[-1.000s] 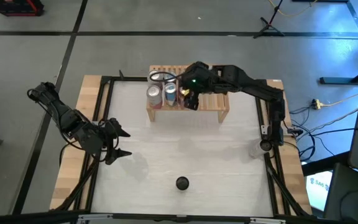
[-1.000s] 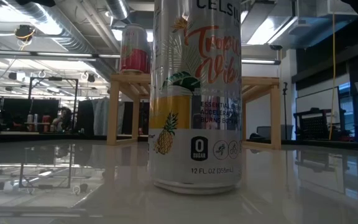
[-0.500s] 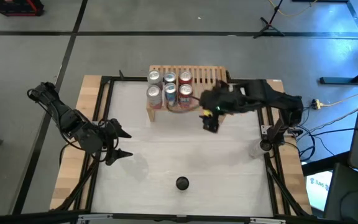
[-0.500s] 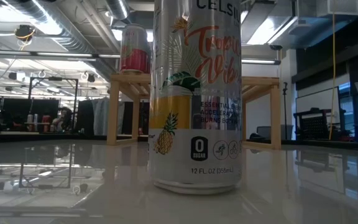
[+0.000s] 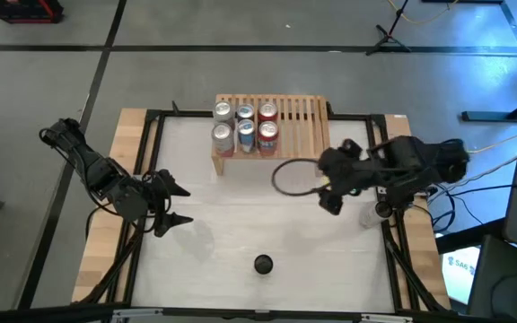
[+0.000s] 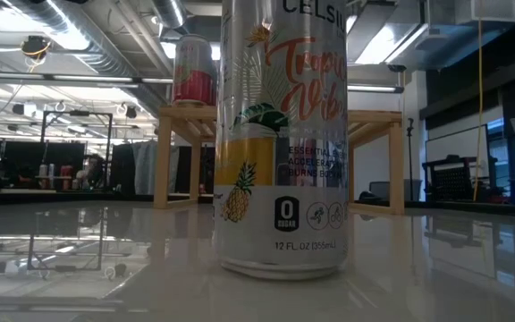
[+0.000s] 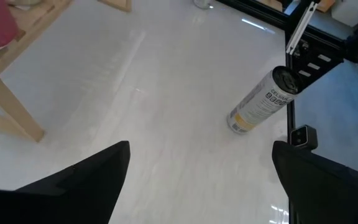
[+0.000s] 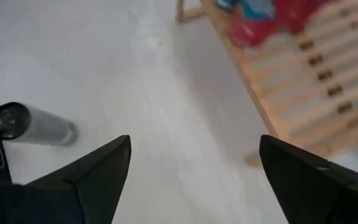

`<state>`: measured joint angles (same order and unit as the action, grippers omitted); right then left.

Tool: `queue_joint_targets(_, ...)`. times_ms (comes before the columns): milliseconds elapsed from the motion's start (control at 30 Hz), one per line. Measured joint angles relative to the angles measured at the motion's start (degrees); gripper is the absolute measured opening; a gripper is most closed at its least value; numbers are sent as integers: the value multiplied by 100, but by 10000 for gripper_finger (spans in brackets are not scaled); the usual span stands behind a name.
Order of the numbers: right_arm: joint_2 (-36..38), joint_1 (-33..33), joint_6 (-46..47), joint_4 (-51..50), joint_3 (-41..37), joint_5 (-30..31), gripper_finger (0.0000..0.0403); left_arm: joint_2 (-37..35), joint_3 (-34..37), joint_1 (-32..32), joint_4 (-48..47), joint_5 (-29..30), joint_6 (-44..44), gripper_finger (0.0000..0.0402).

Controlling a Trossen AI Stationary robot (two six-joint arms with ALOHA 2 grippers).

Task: Place canned beverage on shelf
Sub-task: Put the top white yellow soda can on the shelf

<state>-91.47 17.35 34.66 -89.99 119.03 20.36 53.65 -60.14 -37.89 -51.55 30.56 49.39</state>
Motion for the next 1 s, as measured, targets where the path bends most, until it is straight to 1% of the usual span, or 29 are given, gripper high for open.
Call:
queue_joint_targets(167, 1084, -9, 1050, 15, -1830, -120, 344, 2, 0, -1, 0, 1, 0, 384)
queue_joint_targets(267, 1814, -12, 1898, -14, -2888, -560, 344, 0, 0, 0, -2, 6, 0, 384)
queue_joint_targets(333, 2262, -9, 2477, -22, -3511, -1029, 344, 1, 0, 0, -4, 7, 0, 384)
queue_joint_targets(467, 2848, -8, 3419, 0, -4464, -1908, 344, 1, 2, 0, -25, 31, -11, 384)
queue_joint_targets(567, 3204, -8, 3931, -13, -4934, -2265, 344, 0, 2, 0, -28, 47, -31, 384)
queue_joint_targets(667, 3353, -8, 4268, 0, -5266, -2408, 344, 2, 2, 0, -28, 49, -44, 384)
queue_joint_targets(1000, 3347, -10, 4313, 0, -6052, -2600, 344, 1, 2, 0, -26, 54, -46, 384)
